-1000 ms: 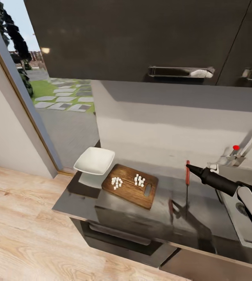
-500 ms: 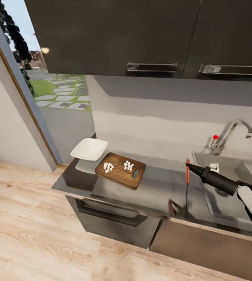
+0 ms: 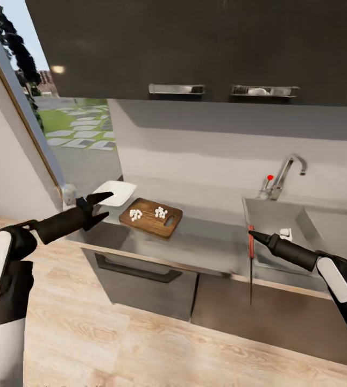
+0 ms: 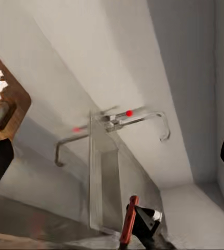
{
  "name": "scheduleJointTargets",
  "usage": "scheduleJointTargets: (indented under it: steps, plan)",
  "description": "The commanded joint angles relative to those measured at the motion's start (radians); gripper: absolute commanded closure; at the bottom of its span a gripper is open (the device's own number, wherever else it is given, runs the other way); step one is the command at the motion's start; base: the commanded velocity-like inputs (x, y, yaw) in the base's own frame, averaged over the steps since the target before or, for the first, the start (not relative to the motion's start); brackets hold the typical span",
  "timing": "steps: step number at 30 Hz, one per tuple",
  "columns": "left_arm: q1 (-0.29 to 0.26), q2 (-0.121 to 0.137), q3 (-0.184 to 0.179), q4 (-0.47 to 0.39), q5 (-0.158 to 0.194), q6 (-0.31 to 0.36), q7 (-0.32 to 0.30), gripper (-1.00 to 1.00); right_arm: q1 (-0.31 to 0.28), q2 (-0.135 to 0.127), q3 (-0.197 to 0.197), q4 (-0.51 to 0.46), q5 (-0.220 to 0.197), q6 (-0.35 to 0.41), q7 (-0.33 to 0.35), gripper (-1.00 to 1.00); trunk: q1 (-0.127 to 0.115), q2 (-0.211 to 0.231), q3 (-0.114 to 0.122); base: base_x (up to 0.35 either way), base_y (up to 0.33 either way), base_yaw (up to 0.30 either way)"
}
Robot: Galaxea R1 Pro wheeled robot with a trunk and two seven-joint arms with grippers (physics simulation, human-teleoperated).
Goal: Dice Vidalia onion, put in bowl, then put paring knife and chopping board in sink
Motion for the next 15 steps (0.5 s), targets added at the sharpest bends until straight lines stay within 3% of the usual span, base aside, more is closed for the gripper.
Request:
scheduleJointTargets:
  steps: [1,3,4,6,8,10,13,15]
  plan:
    - [-0.055,-0.063,-0.074,-0.001,0.007,0.003,0.113,-1.0,-0.001,0.002,-0.001,0.0,0.0,0.006,0.0,1.0,0.0,-0.002,-0.002,-0.189,-0.119,-0.212]
    - [-0.128,-0.181,-0.205,-0.001,0.003,-0.002,0.293,-1.0,-0.003,0.003,-0.004,0.002,0.002,0.007,-0.025,1.0,0.0,-0.002,-0.001,-0.099,-0.063,-0.249]
    - [-0.14,-0.205,-0.237,-0.001,0.002,-0.005,0.33,-1.0,-0.005,0.003,-0.004,0.003,0.003,0.007,-0.044,1.0,0.0,-0.002,-0.001,-0.062,-0.039,-0.254]
    - [-0.166,-0.267,-0.38,-0.001,0.0,-0.066,0.423,-1.0,-0.011,0.003,-0.007,0.002,0.003,0.008,-0.164,1.0,0.0,-0.002,0.001,-0.033,-0.021,-0.235]
    - [-0.173,-0.287,-0.553,0.0,-0.002,-0.203,0.463,-1.0,-0.027,-0.001,-0.01,0.0,0.002,0.009,-0.29,1.0,0.0,-0.002,0.004,-0.013,-0.008,-0.201]
    - [-0.175,-0.293,-0.703,0.0,-0.007,-0.337,0.482,-1.0,-0.044,-0.006,-0.012,0.002,0.002,0.009,-0.36,1.0,0.0,-0.002,0.007,-0.005,-0.003,-0.173]
    - [-0.173,-0.297,-0.813,0.0,-0.011,-0.424,0.493,-1.0,-0.063,-0.009,-0.012,0.006,0.005,0.007,-0.395,1.0,0.0,-0.002,0.011,-0.002,-0.001,-0.144]
    - [-0.172,-0.297,-0.851,0.0,-0.013,-0.45,0.497,-1.0,-0.081,-0.008,-0.013,0.011,0.036,0.006,-0.425,1.0,0.0,-0.002,0.014,0.045,-0.042,-0.077]
